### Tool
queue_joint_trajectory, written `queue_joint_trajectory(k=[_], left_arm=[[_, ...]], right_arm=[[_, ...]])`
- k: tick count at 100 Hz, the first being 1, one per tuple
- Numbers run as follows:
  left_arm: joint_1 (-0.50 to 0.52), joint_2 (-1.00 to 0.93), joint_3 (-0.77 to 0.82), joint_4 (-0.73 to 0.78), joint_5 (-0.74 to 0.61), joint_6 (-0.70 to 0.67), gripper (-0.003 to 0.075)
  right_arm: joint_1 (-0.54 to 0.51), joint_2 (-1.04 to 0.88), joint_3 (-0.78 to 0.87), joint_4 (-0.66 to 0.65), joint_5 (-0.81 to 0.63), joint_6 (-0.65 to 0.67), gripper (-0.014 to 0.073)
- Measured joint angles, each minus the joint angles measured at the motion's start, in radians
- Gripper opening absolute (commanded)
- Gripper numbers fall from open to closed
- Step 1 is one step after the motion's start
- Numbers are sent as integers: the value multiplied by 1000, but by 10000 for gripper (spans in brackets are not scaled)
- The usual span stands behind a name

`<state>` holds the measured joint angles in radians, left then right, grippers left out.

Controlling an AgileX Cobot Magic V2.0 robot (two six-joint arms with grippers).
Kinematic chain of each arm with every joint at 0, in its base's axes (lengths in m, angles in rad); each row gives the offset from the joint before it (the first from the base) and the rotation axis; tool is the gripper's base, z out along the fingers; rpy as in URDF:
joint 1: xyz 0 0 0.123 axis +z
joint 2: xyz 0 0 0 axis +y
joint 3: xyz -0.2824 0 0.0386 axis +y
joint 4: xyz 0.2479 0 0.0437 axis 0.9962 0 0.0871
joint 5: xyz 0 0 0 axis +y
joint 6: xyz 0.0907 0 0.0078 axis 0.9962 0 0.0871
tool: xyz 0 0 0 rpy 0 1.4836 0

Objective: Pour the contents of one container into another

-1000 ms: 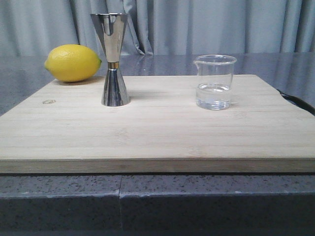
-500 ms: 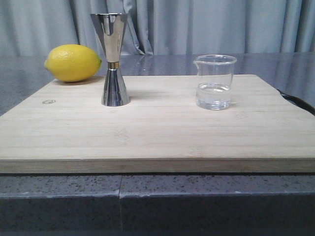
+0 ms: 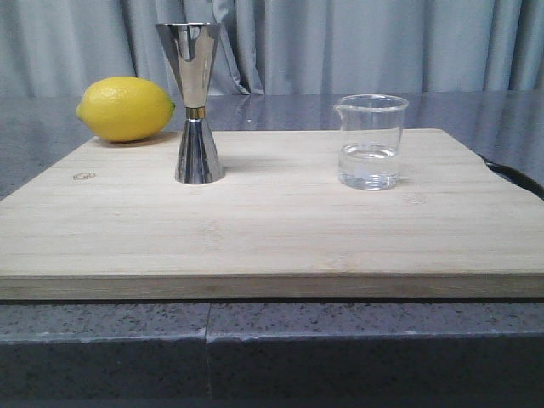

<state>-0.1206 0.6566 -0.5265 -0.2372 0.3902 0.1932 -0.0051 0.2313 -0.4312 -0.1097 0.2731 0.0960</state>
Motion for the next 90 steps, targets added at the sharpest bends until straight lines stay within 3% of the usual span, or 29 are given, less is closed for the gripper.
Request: queue_joint_trajectory(k=[19, 38, 52, 72, 90], left_arm=[[0, 175, -120, 0, 153, 66, 459], [0, 349, -220, -115, 219, 255, 459], [10, 458, -246, -365, 241, 523, 459], [74, 576, -246, -766, 342, 1011, 459], [83, 654, -248, -999, 441, 1347, 459]], right_arm=[[0, 0, 0, 0, 0, 0, 533], [0, 0, 0, 0, 0, 0, 533], [0, 0, 0, 0, 0, 0, 533], [0, 0, 0, 0, 0, 0, 533], [0, 0, 0, 0, 0, 0, 533]])
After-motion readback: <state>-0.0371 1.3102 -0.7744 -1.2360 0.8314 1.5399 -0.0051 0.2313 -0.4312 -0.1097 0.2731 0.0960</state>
